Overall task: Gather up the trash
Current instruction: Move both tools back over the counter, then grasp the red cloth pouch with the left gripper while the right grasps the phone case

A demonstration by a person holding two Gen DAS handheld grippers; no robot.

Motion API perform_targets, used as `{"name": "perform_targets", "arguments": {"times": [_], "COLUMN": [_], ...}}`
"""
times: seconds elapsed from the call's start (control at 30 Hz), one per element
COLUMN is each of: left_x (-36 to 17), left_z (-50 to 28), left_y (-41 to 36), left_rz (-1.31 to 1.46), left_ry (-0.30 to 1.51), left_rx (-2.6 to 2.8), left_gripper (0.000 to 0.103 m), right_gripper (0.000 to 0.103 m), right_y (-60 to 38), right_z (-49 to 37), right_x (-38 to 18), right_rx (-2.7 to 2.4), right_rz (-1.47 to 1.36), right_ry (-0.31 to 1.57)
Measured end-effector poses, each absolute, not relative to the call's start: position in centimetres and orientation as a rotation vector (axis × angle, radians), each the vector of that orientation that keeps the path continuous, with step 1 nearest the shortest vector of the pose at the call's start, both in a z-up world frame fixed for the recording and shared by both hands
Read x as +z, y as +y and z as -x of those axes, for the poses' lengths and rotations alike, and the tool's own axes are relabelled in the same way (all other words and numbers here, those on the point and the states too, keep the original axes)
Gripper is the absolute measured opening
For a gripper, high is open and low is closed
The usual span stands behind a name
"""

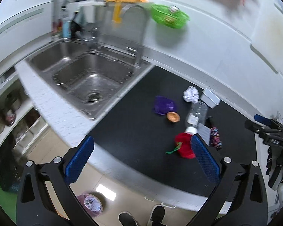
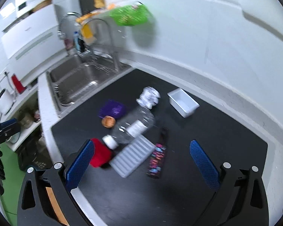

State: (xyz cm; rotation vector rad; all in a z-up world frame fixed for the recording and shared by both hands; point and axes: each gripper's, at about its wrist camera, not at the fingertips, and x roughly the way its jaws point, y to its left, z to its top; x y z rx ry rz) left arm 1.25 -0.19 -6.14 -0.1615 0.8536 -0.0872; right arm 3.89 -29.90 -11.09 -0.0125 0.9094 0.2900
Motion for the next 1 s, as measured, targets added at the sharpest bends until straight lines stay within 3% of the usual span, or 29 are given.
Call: {"name": "perform_targets", "arguments": {"times": [0.37, 0.93, 0.97, 1.0], "left_x": [-9.6, -12.3, -12.3, -12.3], "left_z": [-5.7, -7.3, -7.4, -7.4], "left_y": [-7.0, -7.7, -7.7, -7.7], "left_rz": [0.106, 0.118, 0.117, 0.116], "left_ry": [0.958, 1.02, 1.021, 1.022], "left_rx": [-0.166, -0.149, -0.148, -0.148], "left_gripper": [0.1, 0.1, 0.1, 0.1], "right_gripper": [0.097, 0.097, 0.096, 0.087], "right_y": [-31.0, -30.7, -30.6, -30.6], "right_z": [-7.4, -9.6, -9.7, -9.8], "right_x": [-20.1, -23.7, -23.9, -24.1], "right_rx": [0.235, 0.234, 0.232, 0.231], "right_rz": [0.031, 0.067, 0.069, 0.071], "right_ry": [1.142, 1.203, 1.205, 1.21]}}
